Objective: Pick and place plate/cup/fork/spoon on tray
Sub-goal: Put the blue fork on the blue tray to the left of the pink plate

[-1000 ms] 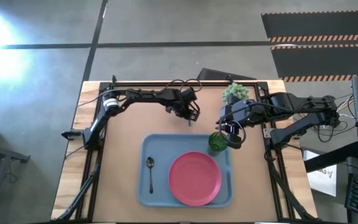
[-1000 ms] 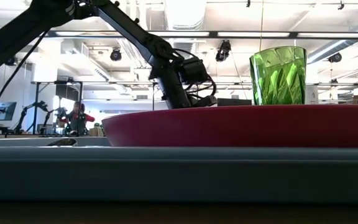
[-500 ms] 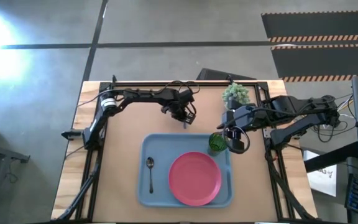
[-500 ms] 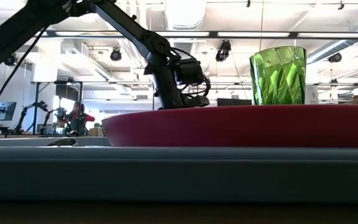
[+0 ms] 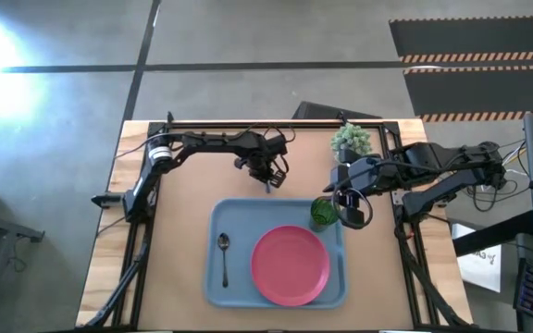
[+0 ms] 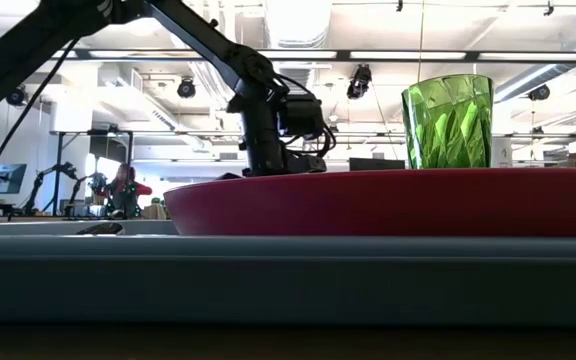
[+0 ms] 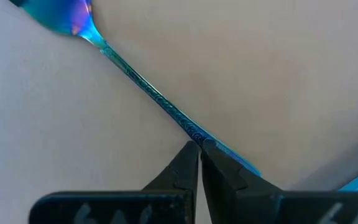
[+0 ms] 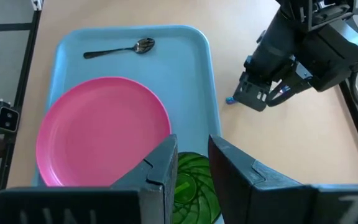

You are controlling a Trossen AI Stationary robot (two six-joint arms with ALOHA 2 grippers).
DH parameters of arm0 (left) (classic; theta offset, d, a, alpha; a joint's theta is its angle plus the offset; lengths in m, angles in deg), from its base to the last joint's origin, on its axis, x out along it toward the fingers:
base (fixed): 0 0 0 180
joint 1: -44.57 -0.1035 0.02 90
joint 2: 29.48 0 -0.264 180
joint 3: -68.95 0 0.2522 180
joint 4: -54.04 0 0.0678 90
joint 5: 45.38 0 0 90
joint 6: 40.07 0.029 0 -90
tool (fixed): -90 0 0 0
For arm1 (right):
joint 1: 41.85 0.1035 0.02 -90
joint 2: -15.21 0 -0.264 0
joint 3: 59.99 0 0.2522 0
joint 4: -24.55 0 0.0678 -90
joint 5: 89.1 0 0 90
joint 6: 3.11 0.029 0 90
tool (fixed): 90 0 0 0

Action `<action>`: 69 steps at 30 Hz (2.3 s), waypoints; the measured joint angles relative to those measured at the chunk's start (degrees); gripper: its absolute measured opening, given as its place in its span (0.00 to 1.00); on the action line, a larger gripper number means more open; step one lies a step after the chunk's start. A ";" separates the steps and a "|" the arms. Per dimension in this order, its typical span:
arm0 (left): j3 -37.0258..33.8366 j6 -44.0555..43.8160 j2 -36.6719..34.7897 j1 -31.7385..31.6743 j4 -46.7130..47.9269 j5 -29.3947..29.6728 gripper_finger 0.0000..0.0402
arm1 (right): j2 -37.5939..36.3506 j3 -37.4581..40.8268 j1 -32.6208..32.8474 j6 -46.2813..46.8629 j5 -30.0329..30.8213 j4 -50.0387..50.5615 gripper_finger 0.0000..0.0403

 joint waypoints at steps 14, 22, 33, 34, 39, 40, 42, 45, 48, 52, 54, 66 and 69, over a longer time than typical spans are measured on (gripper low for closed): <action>0.46 -2.88 -2.67 -0.10 -1.27 1.70 0.22 | 0.00 0.01 0.00 -0.98 0.01 0.03 0.20; 1.27 -6.93 -2.71 -0.11 -4.26 0.51 0.34 | 0.00 0.02 0.00 -1.60 0.00 0.07 0.20; 0.50 -8.07 -3.27 -0.36 -6.76 -0.89 0.36 | 0.00 0.02 0.00 -1.38 0.00 0.18 0.20; 0.36 -8.09 -3.39 -0.39 -6.47 -0.94 0.36 | 0.00 0.02 0.00 -1.38 0.00 0.18 0.20; -0.09 -8.13 -3.45 -0.35 -3.99 -0.75 0.36 | -0.01 0.02 0.00 -1.44 0.01 0.22 0.20; -0.17 -8.12 -3.45 -0.35 -3.72 -0.55 0.36 | 0.00 0.02 0.00 -1.44 0.00 0.20 0.20; -0.17 -8.00 -3.45 -0.35 -3.91 -0.44 0.36 | -0.02 0.02 0.00 -1.42 0.00 0.22 0.20; -0.17 -8.00 -3.45 -0.35 -3.70 -0.19 0.36 | -0.02 0.02 0.00 -1.46 0.01 0.20 0.20; -0.19 -8.10 -3.45 -0.37 -3.69 0.39 0.36 | -0.02 0.02 0.00 -1.49 0.00 0.22 0.20; -0.88 -10.47 -3.48 -0.37 -4.16 0.95 0.34 | -0.02 0.02 0.00 -1.49 0.01 0.21 0.20; -1.69 -10.58 -3.65 -0.37 -4.65 1.01 0.32 | -0.02 0.02 0.00 -1.43 0.00 0.22 0.20; -7.26 -11.04 -3.77 -0.15 -10.01 0.31 0.09 | -0.02 0.02 0.00 -1.36 0.00 0.29 0.20; -7.97 -10.71 -3.72 -0.12 -10.97 -0.59 0.02 | -0.02 0.02 0.00 -1.33 0.00 0.29 0.20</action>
